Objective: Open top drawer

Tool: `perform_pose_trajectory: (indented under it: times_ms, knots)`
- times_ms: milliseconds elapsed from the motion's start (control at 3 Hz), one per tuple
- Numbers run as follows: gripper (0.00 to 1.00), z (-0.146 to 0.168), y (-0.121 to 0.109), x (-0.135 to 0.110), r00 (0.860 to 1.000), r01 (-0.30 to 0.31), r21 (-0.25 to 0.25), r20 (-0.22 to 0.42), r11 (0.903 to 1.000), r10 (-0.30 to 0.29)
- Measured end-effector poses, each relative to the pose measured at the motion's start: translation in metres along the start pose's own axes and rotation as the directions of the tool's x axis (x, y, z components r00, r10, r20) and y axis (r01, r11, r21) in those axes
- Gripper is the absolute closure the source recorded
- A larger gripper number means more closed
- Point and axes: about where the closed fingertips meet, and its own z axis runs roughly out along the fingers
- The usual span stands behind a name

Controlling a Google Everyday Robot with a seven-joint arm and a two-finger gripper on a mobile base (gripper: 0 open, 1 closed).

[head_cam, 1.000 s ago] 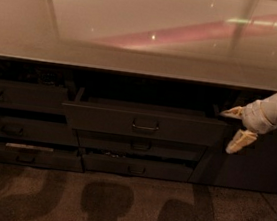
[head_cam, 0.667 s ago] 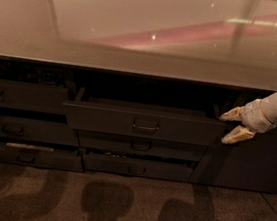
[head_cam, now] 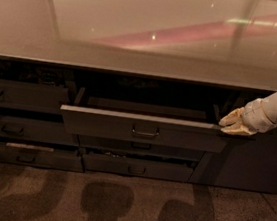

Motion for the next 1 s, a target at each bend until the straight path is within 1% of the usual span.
perform_pose_trajectory:
  times_ms: [333, 667, 1000]
  knots:
    - [1.0, -0.004, -0.001, -0.002, 1.0, 0.0, 0.0, 0.0, 1.0, 0.0]
    - [1.0, -0.002, 0.001, -0.003, 1.0, 0.003, -0.006, 0.0, 1.0, -0.003]
    - [1.0, -0.009, 0.016, -0.011, 1.0, 0.027, 0.011, 0.015, 0.9996, -0.028]
